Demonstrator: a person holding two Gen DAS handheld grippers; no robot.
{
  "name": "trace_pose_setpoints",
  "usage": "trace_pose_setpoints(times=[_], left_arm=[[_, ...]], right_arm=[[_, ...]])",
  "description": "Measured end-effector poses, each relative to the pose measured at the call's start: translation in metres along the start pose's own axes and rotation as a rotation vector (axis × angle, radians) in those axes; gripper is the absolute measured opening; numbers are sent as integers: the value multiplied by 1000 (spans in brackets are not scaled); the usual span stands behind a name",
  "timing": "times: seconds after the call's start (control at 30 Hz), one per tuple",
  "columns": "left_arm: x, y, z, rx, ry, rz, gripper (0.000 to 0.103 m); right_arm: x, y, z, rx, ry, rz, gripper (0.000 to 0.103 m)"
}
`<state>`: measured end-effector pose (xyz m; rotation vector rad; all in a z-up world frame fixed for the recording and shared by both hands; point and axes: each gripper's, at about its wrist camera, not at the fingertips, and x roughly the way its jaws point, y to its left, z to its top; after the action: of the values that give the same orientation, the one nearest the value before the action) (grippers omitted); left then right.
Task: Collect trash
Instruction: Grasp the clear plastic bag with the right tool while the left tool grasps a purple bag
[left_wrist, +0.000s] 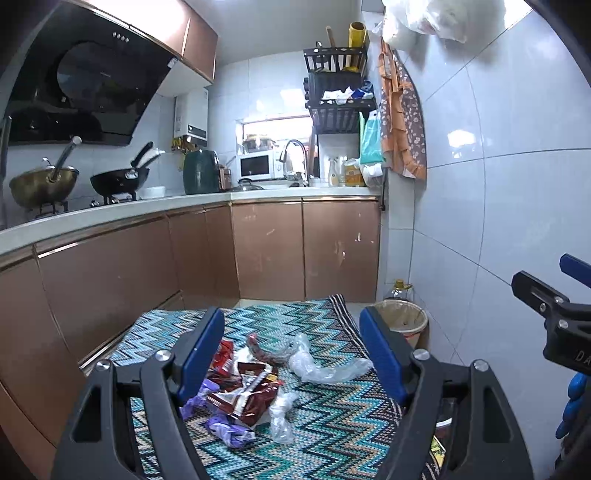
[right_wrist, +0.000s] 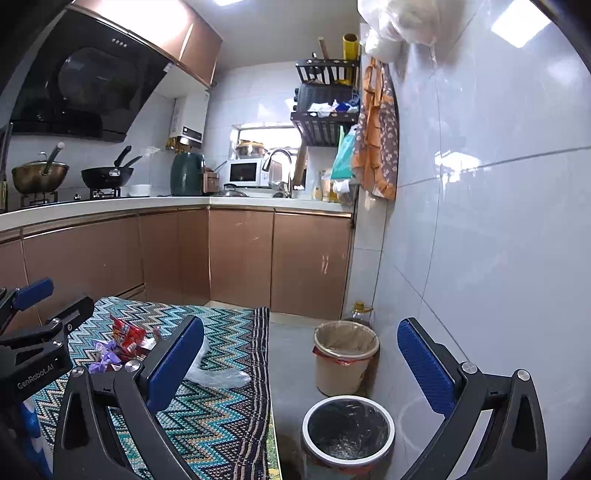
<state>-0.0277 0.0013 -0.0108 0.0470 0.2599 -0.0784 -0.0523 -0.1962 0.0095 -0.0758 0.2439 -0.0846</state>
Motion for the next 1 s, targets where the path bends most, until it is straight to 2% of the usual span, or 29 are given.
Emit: trace_pose_setpoints(times=[0.2, 0.37, 0.53, 0.63, 0.8, 1.0], left_arm=[[24, -3, -16, -6, 99, -75, 74], [42, 3, -37, -8, 157, -92, 74], [55, 36, -63, -24, 218, -93, 74], [60, 65, -86, -44, 285, -83, 74], [69, 104, -120, -106, 405, -70, 74], [85, 115, -131, -167, 455, -87, 73]], right_arm=[[22, -1, -9, 25, 46, 20, 103], [43, 9, -15, 19, 89, 59, 103], [74, 31, -25, -11, 166, 171, 103], [91, 49, -35, -34, 213, 265, 101], [130, 78, -59, -45, 326, 409, 81], [160, 106, -81, -97, 406, 519, 72]])
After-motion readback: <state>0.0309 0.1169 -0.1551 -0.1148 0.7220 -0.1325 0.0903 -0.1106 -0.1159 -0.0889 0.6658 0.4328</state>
